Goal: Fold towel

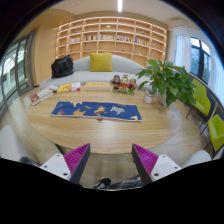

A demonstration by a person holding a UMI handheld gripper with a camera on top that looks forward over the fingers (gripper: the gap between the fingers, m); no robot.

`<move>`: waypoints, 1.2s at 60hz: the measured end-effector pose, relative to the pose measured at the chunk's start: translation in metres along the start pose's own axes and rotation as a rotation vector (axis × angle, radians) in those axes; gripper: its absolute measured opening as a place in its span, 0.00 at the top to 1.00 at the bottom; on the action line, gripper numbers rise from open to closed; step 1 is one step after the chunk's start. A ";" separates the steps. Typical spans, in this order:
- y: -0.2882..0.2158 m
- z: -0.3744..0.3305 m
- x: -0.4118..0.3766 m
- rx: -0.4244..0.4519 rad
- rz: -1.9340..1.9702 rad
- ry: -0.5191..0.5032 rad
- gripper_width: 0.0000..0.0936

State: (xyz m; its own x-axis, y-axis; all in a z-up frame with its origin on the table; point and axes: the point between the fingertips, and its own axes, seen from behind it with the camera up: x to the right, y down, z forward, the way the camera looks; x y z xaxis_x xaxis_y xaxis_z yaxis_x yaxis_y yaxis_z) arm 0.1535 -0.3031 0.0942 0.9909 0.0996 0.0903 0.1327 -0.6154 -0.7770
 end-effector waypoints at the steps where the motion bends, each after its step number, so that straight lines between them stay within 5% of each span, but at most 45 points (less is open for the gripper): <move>1: -0.001 0.003 -0.014 0.003 -0.006 -0.020 0.08; 20: -0.068 0.090 -0.253 0.063 -0.024 -0.281 0.09; 46: -0.106 0.267 -0.317 -0.018 0.001 -0.100 0.11; 54: -0.117 0.274 -0.321 0.008 -0.016 -0.091 0.43; 59: -0.119 0.278 -0.330 0.016 -0.049 -0.109 0.71; 62: -0.121 0.280 -0.325 0.027 -0.068 -0.085 0.97; 72: -0.118 0.274 -0.332 -0.001 -0.057 -0.095 0.99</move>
State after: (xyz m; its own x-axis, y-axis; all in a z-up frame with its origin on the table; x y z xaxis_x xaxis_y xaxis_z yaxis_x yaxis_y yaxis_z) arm -0.1967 -0.0492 -0.0145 0.9752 0.2080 0.0751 0.1890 -0.6076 -0.7714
